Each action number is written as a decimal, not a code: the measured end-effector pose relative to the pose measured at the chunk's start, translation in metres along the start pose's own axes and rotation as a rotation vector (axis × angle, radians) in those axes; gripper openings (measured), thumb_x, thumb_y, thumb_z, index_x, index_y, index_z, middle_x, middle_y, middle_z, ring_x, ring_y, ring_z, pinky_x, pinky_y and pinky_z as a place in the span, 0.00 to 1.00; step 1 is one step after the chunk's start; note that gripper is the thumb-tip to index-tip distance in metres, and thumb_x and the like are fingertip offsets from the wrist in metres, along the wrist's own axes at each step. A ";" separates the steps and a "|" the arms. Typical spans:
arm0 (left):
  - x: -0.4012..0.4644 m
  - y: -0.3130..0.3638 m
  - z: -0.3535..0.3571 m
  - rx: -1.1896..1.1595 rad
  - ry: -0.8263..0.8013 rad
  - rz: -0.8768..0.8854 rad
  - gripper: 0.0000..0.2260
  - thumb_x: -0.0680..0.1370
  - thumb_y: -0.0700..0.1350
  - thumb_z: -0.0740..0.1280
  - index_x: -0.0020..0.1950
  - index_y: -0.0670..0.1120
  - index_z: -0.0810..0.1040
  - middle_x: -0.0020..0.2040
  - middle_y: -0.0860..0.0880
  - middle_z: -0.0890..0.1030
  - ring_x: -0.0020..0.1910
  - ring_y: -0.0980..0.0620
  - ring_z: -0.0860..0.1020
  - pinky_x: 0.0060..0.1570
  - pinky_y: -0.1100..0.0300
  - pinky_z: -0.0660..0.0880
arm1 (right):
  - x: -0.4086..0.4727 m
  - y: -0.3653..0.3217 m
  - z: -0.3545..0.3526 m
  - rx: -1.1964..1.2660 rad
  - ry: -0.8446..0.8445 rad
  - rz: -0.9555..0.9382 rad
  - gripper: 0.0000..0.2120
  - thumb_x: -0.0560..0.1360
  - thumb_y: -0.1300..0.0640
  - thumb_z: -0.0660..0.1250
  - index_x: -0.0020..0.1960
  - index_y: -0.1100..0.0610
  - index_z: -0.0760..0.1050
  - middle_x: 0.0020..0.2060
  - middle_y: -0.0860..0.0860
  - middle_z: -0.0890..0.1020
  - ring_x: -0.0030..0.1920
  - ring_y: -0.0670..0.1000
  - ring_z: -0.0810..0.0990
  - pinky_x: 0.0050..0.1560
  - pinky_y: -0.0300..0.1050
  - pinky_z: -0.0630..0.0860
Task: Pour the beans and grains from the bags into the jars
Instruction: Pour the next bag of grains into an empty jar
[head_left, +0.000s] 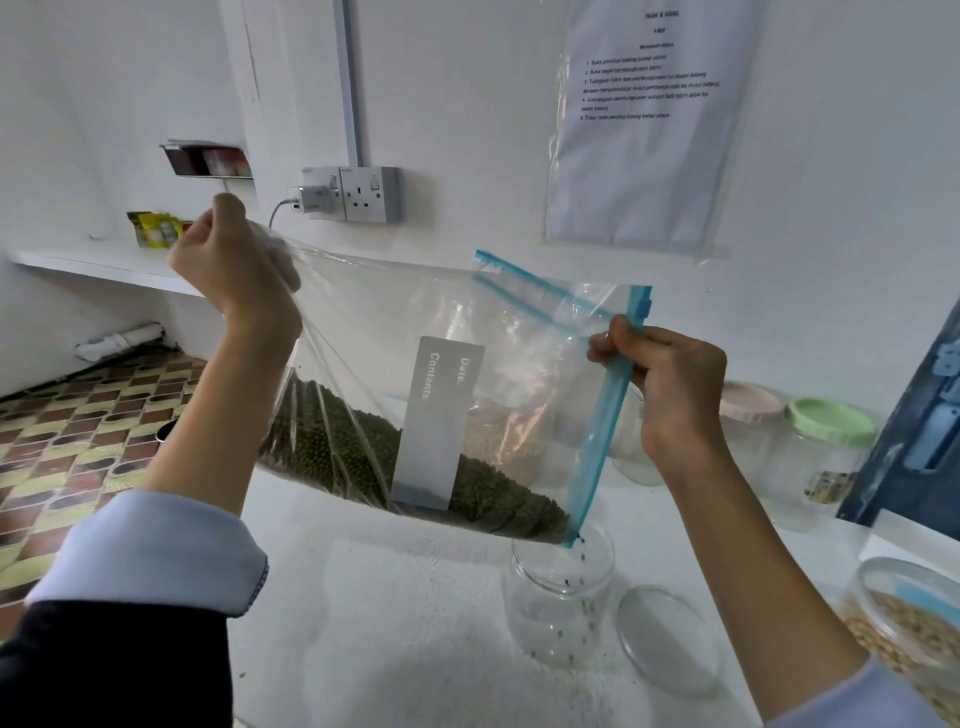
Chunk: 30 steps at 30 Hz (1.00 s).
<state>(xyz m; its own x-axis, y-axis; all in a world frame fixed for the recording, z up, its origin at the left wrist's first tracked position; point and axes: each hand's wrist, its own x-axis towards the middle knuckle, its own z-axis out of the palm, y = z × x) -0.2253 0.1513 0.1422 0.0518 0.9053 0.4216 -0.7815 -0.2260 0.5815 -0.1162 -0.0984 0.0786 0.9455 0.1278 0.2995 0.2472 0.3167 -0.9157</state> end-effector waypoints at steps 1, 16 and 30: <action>0.000 0.000 0.000 0.008 0.006 0.005 0.20 0.71 0.33 0.58 0.19 0.46 0.61 0.14 0.49 0.60 0.15 0.49 0.58 0.23 0.56 0.54 | 0.000 0.000 0.000 0.007 0.011 0.006 0.09 0.73 0.58 0.71 0.35 0.56 0.81 0.29 0.47 0.83 0.38 0.50 0.82 0.57 0.48 0.78; -0.002 0.006 -0.002 -0.005 0.009 0.002 0.20 0.70 0.33 0.58 0.19 0.46 0.60 0.14 0.50 0.60 0.15 0.50 0.57 0.21 0.62 0.51 | -0.006 -0.004 0.004 -0.003 -0.036 -0.007 0.09 0.73 0.59 0.71 0.35 0.56 0.81 0.29 0.48 0.83 0.37 0.50 0.82 0.58 0.48 0.77; 0.001 0.006 -0.005 0.019 0.000 0.016 0.18 0.71 0.34 0.58 0.22 0.44 0.61 0.14 0.48 0.60 0.15 0.49 0.57 0.21 0.58 0.51 | -0.009 -0.002 0.005 0.016 -0.017 -0.010 0.08 0.73 0.59 0.71 0.35 0.56 0.81 0.30 0.48 0.83 0.39 0.51 0.82 0.59 0.50 0.77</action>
<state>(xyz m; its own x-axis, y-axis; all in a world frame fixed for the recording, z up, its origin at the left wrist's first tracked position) -0.2329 0.1521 0.1429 0.0390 0.9016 0.4308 -0.7704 -0.2474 0.5876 -0.1261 -0.0954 0.0790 0.9392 0.1405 0.3134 0.2532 0.3333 -0.9082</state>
